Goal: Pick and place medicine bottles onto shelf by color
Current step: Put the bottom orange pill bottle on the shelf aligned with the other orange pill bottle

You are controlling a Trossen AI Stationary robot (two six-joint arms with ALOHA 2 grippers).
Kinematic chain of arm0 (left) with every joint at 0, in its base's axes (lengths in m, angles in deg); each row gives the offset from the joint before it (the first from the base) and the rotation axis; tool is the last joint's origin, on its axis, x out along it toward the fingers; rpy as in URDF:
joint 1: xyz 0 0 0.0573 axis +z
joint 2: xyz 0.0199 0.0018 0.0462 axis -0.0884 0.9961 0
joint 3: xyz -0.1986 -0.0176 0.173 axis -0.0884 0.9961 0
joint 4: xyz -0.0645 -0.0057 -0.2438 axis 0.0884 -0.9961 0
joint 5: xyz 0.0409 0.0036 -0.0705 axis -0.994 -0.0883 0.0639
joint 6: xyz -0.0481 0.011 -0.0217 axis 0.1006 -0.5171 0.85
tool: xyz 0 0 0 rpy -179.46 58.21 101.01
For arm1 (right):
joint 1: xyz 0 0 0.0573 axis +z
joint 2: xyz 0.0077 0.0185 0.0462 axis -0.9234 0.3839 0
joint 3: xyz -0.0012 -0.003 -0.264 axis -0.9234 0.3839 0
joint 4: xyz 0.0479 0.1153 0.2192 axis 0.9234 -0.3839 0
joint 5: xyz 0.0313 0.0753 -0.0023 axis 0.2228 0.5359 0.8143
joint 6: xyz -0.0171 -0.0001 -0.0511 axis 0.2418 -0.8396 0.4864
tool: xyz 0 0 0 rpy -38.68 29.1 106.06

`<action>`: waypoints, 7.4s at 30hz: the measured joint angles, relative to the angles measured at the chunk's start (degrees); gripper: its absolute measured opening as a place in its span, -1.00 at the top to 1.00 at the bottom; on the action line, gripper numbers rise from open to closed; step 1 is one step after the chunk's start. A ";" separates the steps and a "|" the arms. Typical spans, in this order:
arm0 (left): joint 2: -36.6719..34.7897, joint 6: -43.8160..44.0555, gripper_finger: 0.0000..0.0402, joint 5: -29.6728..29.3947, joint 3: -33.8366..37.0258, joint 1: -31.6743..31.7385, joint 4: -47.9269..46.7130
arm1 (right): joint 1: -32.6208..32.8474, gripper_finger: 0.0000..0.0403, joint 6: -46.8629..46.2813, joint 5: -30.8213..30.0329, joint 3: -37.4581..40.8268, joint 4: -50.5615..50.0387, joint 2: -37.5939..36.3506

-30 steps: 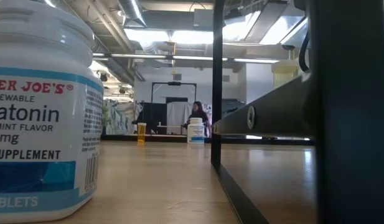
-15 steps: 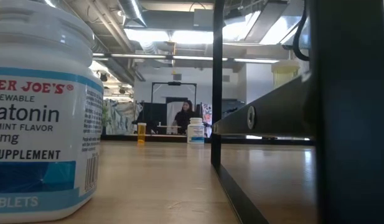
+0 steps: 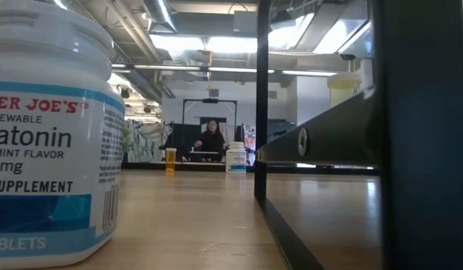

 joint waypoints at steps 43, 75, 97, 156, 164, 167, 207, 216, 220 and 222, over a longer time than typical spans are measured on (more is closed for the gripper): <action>-11.23 51.44 0.25 -12.05 16.10 -11.38 -25.93 | 0.04 0.05 14.96 -26.96 -23.46 -5.82 -14.90; -22.52 62.79 0.25 3.74 63.91 12.36 -2.51 | -14.83 0.05 37.67 -17.80 -23.43 5.86 -16.62; -24.69 56.69 0.25 0.19 69.92 11.41 3.37 | -19.85 0.05 35.92 -17.72 -23.43 8.65 -16.62; -16.66 109.99 0.25 -44.76 98.16 -43.20 28.57 | -19.82 0.05 37.27 -15.37 -23.43 11.89 -16.62; -16.66 109.58 0.25 -46.51 99.91 -42.08 30.02 | -20.85 0.05 37.25 -15.33 -23.43 12.96 -16.62; -16.66 109.61 0.25 -47.20 99.93 -41.45 30.02 | -21.63 0.05 37.25 -15.35 -23.43 12.96 -16.62; -16.68 109.11 0.74 -45.07 99.91 -37.59 31.00 | -23.69 0.05 35.93 -15.35 -23.43 12.89 -16.62; -17.02 101.96 0.74 -41.65 95.38 -37.39 30.59 | -23.69 0.05 36.14 -15.33 -23.41 12.87 -16.62; -18.70 93.74 0.75 -37.45 91.80 -36.45 30.41 | -23.69 0.05 36.26 -15.33 -23.41 12.69 -16.62; -20.21 89.66 0.76 -36.35 89.95 -35.89 30.26 | -23.69 0.05 36.94 -15.31 -23.41 12.26 -16.62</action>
